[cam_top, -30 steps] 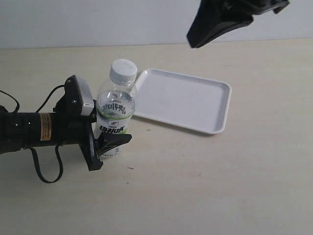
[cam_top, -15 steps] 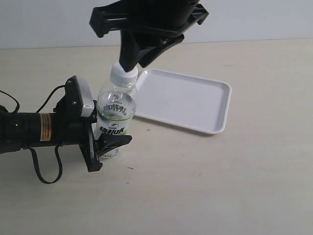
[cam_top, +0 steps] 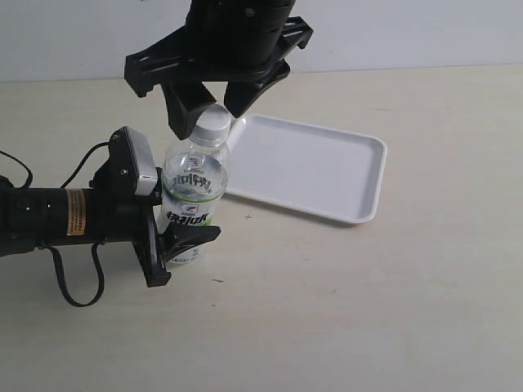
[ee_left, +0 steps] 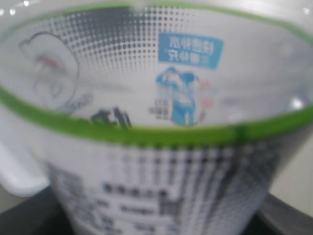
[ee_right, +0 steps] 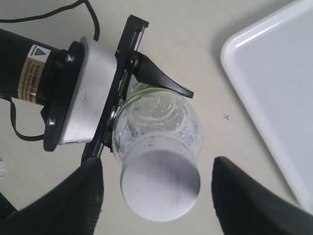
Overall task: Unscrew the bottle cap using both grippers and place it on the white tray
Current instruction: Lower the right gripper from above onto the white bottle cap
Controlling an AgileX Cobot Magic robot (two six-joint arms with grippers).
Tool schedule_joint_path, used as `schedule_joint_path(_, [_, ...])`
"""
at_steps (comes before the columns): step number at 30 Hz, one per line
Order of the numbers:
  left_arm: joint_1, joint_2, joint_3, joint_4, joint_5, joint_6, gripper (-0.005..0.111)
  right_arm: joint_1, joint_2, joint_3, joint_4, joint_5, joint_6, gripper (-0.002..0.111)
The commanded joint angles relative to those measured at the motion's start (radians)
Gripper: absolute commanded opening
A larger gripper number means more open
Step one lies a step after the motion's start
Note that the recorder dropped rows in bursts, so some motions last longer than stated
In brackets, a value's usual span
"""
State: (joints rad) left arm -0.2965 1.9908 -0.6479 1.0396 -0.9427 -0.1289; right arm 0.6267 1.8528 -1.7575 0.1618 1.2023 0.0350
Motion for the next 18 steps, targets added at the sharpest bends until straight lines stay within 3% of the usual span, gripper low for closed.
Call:
schedule_joint_path(1, [-0.004, -0.015, -0.003, -0.004, -0.035, 0.003, 0.0, 0.002, -0.002, -0.004, -0.011, -0.012, -0.001, 0.058])
schedule_joint_path(18, [-0.004, -0.023, -0.003, -0.004, -0.037, 0.001, 0.0, 0.002, -0.002, -0.004, -0.007, -0.008, 0.001, 0.055])
